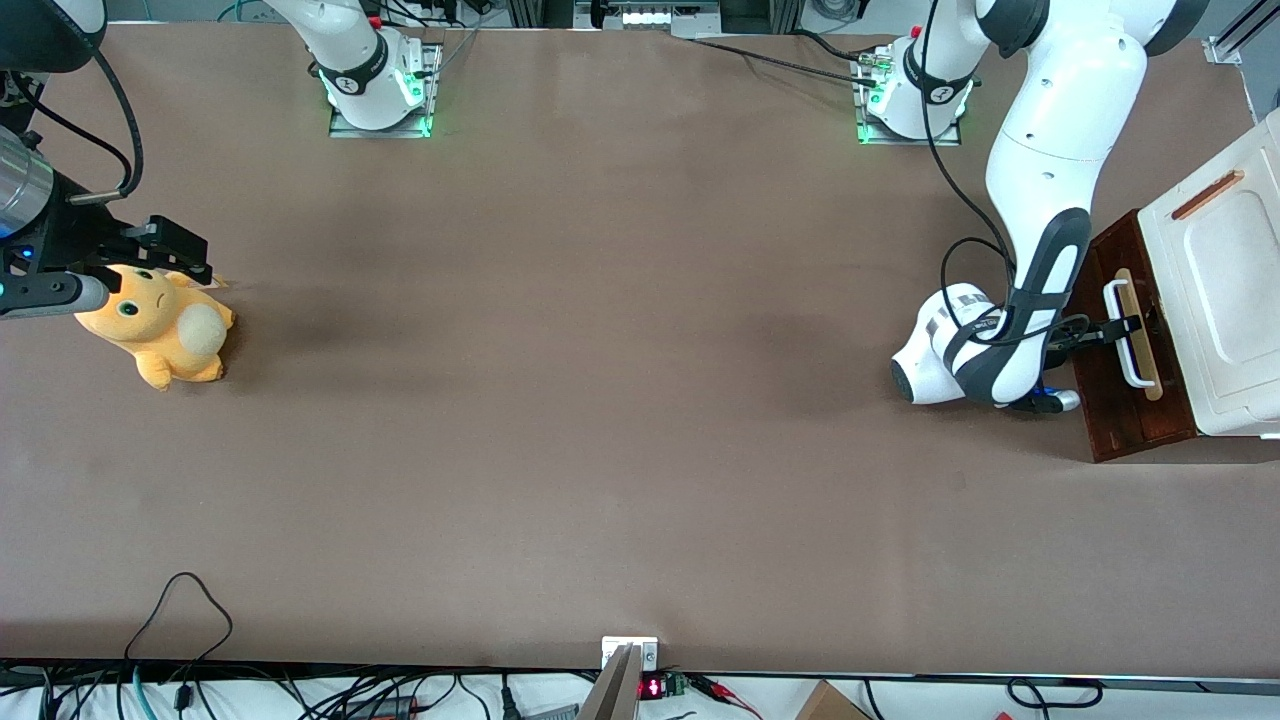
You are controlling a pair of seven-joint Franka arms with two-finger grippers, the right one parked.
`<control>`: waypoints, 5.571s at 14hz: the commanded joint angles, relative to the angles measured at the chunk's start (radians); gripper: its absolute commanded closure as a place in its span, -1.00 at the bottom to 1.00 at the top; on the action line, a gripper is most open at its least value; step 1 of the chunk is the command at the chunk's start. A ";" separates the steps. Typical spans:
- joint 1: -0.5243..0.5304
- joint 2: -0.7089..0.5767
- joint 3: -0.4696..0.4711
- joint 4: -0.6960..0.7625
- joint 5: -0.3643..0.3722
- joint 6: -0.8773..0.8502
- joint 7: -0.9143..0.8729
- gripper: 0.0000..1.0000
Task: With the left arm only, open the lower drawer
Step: 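Close the left gripper around the white bar handle, then pull the handle away from the cabinet with the left gripper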
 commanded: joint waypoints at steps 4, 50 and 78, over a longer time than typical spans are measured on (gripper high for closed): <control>0.009 -0.006 -0.007 0.002 0.010 -0.003 -0.004 0.48; -0.135 -0.017 -0.032 0.010 -0.132 -0.050 -0.078 0.57; -0.211 -0.014 -0.032 0.022 -0.211 -0.067 -0.090 0.57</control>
